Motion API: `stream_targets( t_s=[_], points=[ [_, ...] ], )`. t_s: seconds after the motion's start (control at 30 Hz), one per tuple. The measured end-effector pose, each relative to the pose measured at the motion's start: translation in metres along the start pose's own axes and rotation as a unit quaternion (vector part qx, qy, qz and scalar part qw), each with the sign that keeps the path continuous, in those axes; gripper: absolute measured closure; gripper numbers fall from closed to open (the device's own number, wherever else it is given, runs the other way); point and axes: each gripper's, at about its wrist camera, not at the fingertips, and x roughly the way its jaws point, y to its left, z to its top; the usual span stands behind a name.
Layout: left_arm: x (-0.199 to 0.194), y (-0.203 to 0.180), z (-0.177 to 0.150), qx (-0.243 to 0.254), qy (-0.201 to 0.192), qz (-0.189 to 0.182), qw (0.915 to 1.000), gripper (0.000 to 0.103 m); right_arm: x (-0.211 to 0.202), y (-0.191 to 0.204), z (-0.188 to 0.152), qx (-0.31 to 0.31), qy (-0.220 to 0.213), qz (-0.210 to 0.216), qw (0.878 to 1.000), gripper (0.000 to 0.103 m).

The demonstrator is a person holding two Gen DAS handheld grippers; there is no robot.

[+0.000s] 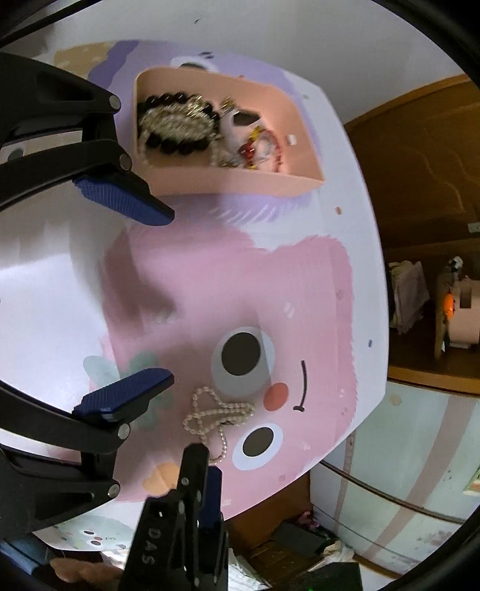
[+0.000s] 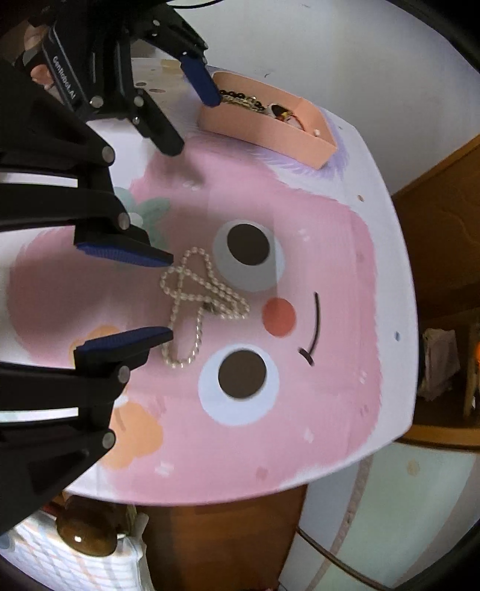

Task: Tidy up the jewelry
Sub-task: 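Close the right tool on the long pearl necklace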

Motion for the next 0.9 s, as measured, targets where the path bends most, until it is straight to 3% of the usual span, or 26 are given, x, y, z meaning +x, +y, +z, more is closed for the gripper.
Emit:
stream_targets(
  t_s=[0.17,0.23,0.4,0.9],
  points=[
    [0.008,0.003,-0.009,-0.010,0.003,-0.012,0.9999,0.025,0.018,0.004,0.004,-0.004,0.003,0.000,1.000,0.070],
    [0.009,0.003,-0.008,-0.012,0.004,-0.015,0.9998,0.025,0.023,0.004,0.007,-0.002,0.003,-0.002,1.000,0.078],
    [0.011,0.004,-0.010,-0.014,0.006,-0.025,0.9996,0.025,0.031,0.003,0.011,0.004,0.006,-0.013,1.000,0.089],
    [0.015,0.017,-0.011,-0.047,0.014,-0.040,0.9980,0.025,0.043,0.004,0.033,0.055,0.064,-0.013,0.996,0.090]
  ],
)
